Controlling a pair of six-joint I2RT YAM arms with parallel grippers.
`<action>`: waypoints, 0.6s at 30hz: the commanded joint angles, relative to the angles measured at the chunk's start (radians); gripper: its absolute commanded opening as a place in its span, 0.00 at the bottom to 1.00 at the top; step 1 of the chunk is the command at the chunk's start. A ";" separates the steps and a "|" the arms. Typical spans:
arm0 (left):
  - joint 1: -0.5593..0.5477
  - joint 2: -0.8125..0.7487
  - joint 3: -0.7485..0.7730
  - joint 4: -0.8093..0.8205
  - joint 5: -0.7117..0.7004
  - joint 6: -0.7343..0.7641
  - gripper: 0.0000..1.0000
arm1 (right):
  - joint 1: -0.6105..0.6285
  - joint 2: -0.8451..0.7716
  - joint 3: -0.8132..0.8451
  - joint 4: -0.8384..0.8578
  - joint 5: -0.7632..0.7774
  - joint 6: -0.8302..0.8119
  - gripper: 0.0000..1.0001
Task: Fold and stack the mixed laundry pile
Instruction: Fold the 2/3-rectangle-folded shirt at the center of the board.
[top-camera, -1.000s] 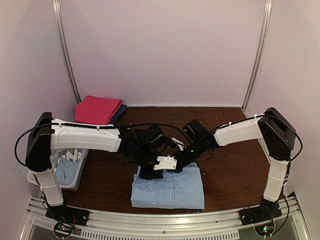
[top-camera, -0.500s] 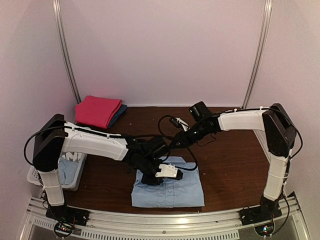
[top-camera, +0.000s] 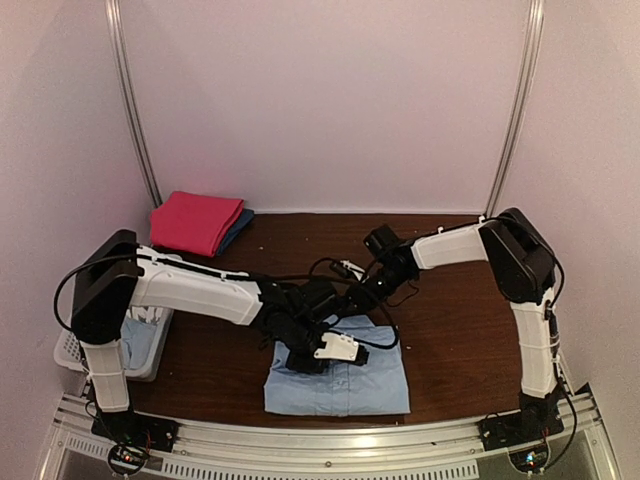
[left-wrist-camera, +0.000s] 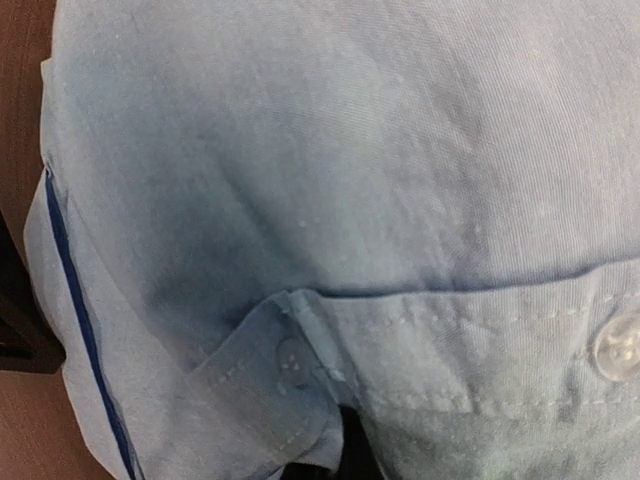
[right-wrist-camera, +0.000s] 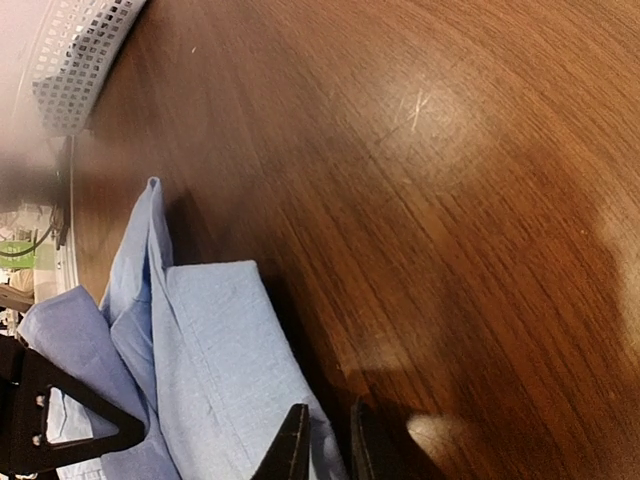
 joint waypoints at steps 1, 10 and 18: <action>-0.005 -0.037 0.064 -0.028 -0.004 0.025 0.01 | 0.008 0.030 -0.039 -0.041 0.012 -0.039 0.15; 0.033 -0.083 0.122 -0.065 -0.004 0.046 0.02 | 0.009 0.029 -0.058 -0.033 0.012 -0.044 0.13; 0.073 -0.063 0.146 -0.044 -0.034 0.086 0.02 | 0.011 0.033 -0.067 -0.017 -0.008 -0.037 0.12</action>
